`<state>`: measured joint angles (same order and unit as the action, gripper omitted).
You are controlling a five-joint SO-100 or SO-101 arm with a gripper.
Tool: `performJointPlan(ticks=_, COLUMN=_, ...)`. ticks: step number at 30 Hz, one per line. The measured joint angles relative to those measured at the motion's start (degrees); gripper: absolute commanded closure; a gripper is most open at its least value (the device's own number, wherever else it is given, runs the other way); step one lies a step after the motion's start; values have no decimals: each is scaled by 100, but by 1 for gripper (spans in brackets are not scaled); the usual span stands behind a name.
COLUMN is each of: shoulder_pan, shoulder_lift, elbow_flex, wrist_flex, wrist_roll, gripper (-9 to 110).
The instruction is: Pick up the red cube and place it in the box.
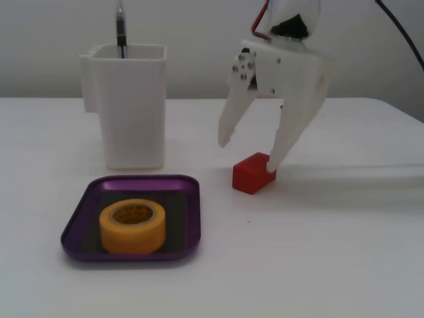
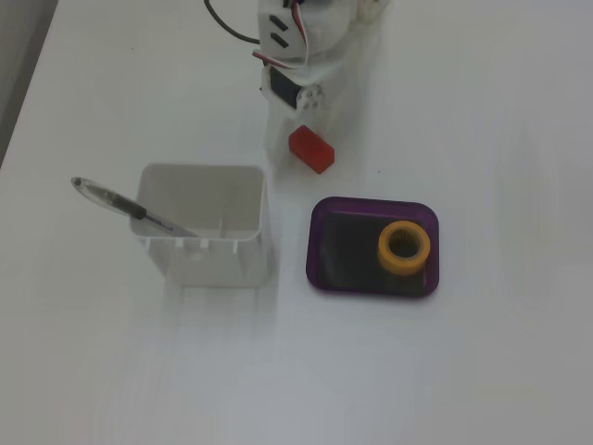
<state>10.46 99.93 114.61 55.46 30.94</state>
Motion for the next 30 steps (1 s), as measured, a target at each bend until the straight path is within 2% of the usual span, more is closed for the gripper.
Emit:
performJointPlan(ticks=8, shoulder_pan=88, shoulder_lift=-316, elbow_flex=325, wrist_flex=-396, wrist_roll=-9, gripper=76)
performJointPlan(ticks=11, shoulder_pan=88, shoulder_lift=-448, elbow_flex=316, wrist_flex=-413, wrist_roll=-9, gripper=86)
performJointPlan(ticks=14, shoulder_pan=88, shoulder_lift=-580, elbow_flex=299, wrist_flex=-413, wrist_roll=-9, gripper=102)
performJointPlan(ticks=19, shoulder_pan=-44, shoulder_lift=-589, elbow_flex=220, wrist_flex=-334, wrist_roll=-18, gripper=102)
performJointPlan(ticks=23, shoulder_pan=-360, shoulder_lift=-387, elbow_flex=-123, wrist_flex=202, wrist_roll=-18, gripper=102)
performJointPlan(ticks=30, shoulder_pan=-1283, shoulder_lift=413, elbow_flex=-1397, wrist_flex=923, wrist_roll=-18, gripper=102)
